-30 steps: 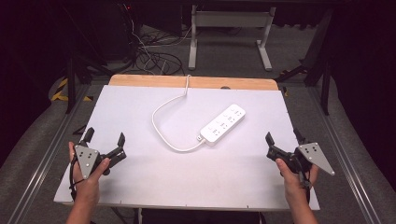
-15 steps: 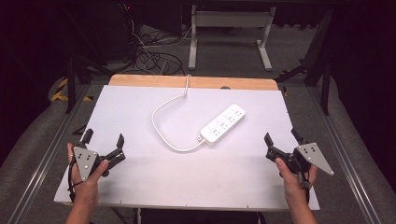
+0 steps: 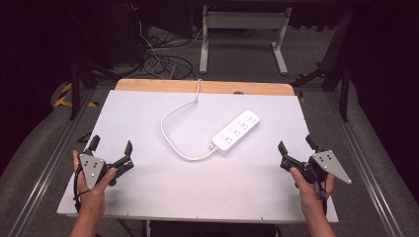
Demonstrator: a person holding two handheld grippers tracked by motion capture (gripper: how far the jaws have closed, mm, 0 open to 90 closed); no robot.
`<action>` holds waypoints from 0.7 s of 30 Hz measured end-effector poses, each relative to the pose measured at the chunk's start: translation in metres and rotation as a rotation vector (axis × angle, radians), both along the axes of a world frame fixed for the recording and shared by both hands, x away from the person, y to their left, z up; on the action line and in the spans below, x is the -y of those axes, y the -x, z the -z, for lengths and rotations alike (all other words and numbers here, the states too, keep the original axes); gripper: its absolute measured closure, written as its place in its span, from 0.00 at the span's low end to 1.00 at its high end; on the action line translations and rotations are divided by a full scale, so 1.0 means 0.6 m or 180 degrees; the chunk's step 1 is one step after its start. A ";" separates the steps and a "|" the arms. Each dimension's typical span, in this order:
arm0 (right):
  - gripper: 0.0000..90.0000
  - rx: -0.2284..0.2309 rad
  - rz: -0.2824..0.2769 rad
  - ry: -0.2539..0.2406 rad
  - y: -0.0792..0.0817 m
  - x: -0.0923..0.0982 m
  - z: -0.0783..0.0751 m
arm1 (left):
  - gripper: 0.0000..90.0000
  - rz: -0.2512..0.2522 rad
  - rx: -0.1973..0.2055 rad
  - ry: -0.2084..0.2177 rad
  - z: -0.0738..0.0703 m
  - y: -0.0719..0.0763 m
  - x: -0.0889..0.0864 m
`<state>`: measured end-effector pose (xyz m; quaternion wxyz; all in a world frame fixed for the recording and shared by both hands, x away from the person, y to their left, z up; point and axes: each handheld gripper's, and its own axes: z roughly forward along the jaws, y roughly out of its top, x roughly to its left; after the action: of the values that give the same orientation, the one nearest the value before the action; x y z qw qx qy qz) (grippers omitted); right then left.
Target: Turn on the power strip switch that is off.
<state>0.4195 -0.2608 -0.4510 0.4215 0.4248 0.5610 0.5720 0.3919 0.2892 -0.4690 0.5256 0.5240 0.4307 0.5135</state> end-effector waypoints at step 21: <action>0.09 -0.0088 -0.0012 0.0022 0.009 0.011 0.005 | 0.04 0.0114 -0.0008 -0.0026 0.000 -0.013 0.015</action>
<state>0.4141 -0.2673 -0.4537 0.4141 0.4301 0.5696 0.5649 0.4000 0.2802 -0.4689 0.5320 0.5344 0.4198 0.5051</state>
